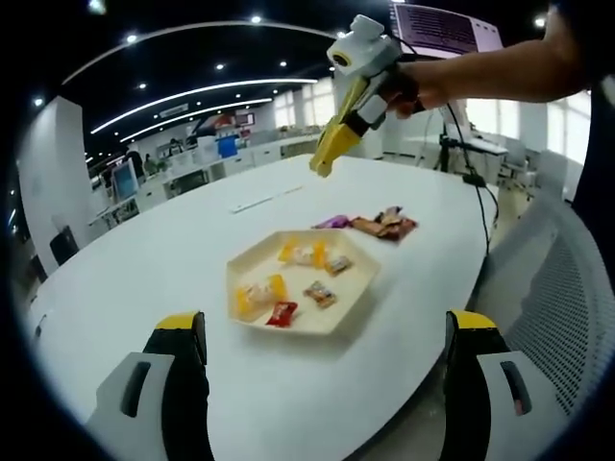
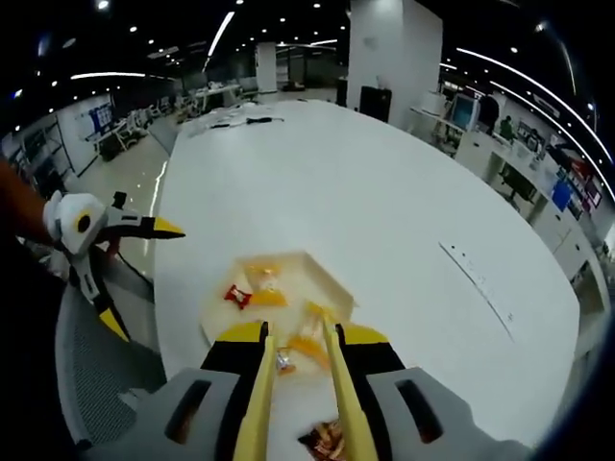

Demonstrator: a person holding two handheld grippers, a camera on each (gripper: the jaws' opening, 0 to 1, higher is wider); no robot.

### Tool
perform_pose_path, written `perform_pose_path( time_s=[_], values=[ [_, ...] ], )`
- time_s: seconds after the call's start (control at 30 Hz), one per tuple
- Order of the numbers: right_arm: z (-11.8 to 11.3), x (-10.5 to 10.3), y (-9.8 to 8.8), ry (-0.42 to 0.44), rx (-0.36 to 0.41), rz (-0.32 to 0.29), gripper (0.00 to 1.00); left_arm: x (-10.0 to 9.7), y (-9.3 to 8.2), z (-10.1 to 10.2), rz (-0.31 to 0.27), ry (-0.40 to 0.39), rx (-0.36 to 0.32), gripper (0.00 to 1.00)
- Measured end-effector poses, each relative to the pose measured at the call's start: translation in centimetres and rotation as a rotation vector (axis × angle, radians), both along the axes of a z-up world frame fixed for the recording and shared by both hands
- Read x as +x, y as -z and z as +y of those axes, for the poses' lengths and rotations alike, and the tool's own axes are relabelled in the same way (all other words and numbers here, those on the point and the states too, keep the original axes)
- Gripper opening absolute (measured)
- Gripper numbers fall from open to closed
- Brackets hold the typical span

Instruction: Place the target food into the container with the food tongs after gripping and lifting it, then release it inside without dropping or visibly crushing the food.

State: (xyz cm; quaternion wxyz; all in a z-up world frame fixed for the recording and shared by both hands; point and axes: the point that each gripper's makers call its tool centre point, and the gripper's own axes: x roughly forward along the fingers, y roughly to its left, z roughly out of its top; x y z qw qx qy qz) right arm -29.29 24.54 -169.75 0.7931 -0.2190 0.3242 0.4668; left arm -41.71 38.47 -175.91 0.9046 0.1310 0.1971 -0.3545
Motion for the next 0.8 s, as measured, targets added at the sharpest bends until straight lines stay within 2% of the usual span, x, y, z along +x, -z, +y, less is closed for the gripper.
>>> perform_pose_path(
  time_s=[0.1, 0.27, 0.5, 0.8],
  values=[
    [-1.2, -0.2, 0.4, -0.002, 0.0, -0.004, 0.27, 0.0, 0.1, 0.0, 0.002, 0.001, 0.002, 1.0],
    [-4.5, -0.2, 1.8, 0.03, -0.025, 0.002, 0.26, 0.0, 0.2, 0.0, 0.004, 0.0, 0.009, 1.0],
    [-8.6, 0.5, 2.2, 0.08, -0.043, -0.002, 0.27, 0.1, 0.3, 0.2, 0.005, -0.005, 0.015, 1.0],
    [-11.7, 1.6, 2.8, 0.144, -0.027, 0.007, 0.27, 0.1, 0.6, 0.3, 0.012, -0.009, 0.023, 1.0]
  ],
)
